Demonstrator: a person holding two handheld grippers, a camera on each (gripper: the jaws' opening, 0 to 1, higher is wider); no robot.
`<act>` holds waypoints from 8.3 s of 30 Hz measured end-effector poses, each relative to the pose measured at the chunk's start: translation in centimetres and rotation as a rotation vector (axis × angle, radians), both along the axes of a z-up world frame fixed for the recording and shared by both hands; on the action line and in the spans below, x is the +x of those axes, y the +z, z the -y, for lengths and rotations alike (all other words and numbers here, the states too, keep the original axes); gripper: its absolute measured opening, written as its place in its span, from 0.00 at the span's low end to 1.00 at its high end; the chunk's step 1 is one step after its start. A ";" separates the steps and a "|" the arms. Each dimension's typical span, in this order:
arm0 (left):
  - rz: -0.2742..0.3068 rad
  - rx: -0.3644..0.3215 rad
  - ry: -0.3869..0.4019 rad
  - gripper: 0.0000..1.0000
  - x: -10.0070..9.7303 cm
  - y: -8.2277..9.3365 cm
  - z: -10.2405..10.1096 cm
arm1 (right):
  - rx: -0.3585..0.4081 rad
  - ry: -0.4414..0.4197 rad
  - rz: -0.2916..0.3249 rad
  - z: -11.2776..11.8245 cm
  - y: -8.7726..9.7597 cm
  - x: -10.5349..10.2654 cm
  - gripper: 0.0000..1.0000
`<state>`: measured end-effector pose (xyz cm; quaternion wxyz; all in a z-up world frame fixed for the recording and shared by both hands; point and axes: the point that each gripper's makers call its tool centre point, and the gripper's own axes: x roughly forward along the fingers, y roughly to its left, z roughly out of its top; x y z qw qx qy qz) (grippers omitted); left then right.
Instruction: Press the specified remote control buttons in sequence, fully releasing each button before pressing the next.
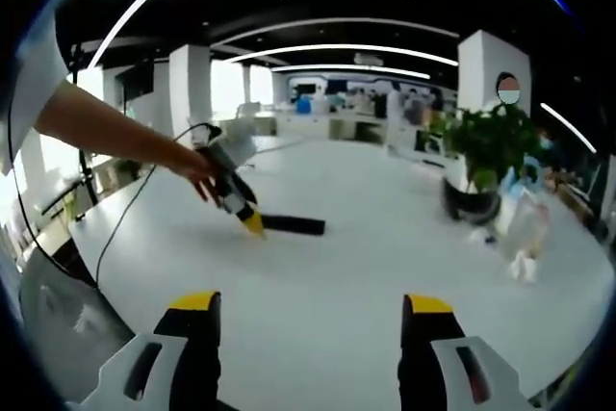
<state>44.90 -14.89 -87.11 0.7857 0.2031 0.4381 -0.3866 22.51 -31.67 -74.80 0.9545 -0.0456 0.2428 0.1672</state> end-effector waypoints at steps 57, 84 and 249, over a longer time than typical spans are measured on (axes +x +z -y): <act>0.363 -0.356 0.428 1.00 -12.7 10.7 -7.0 | 0.008 -0.043 0.073 0.8 1.4 0.4 0.88; 0.566 -0.266 0.606 1.00 -20.5 13.1 -13.9 | -0.006 -0.058 0.057 1.1 1.0 0.5 0.87; 0.665 -0.084 0.578 1.00 -21.9 13.4 -14.4 | -0.017 -0.003 0.026 0.2 0.5 -0.3 0.80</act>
